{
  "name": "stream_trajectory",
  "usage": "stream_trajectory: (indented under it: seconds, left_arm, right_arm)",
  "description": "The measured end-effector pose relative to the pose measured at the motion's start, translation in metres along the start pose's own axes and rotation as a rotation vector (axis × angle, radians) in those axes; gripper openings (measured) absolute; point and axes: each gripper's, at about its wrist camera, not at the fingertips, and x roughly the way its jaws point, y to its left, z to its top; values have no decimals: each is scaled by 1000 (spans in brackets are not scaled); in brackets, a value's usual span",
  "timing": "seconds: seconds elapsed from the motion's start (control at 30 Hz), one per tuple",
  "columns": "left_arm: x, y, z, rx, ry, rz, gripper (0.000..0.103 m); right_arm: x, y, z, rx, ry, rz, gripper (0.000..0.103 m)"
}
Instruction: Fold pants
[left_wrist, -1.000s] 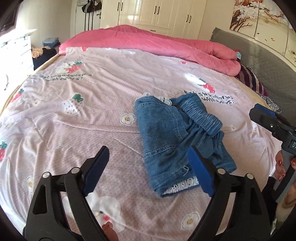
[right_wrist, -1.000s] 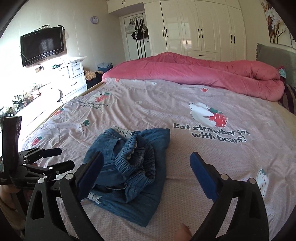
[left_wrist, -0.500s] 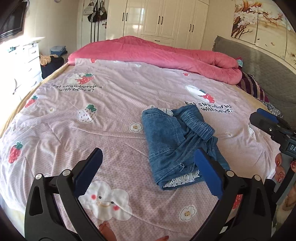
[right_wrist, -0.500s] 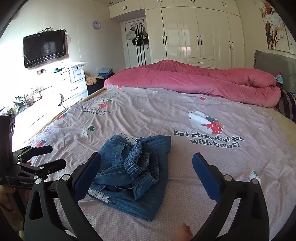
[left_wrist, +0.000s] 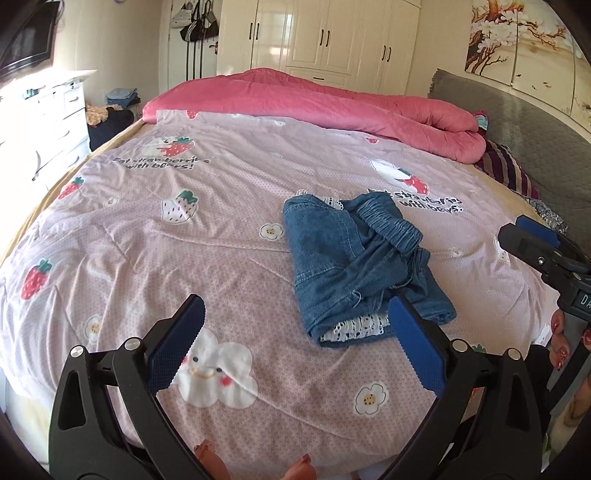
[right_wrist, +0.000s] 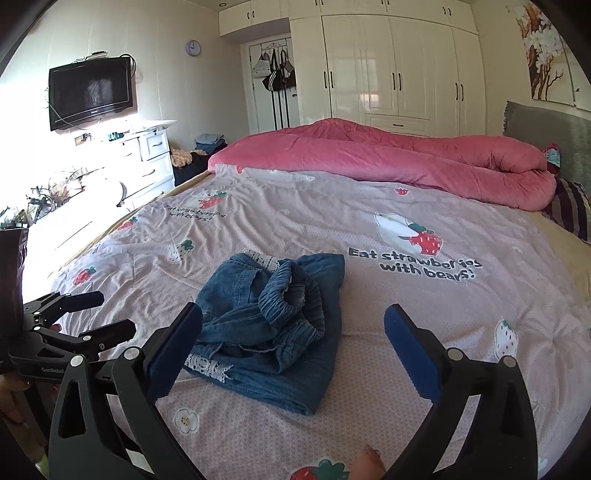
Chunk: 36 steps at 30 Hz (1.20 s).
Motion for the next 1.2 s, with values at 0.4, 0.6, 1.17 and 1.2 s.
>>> stream_trajectory:
  seconds: [0.4, 0.6, 1.17, 1.2]
  left_arm:
    - [-4, -8, -26, -7, 11, 1, 94]
    - [0, -13, -46, -7, 40, 3, 94]
    - [13, -13, -85, -26, 73, -2, 94]
    - [14, -11, -85, -33, 76, 1, 94]
  right_arm:
    - [-2, -6, -30, 44, 41, -21, 98]
    - [-2, -6, -49, 49, 66, -47, 98]
    - [4, -7, -101, 72, 103, -70, 98]
    - [5, -7, -101, 74, 104, -68, 98]
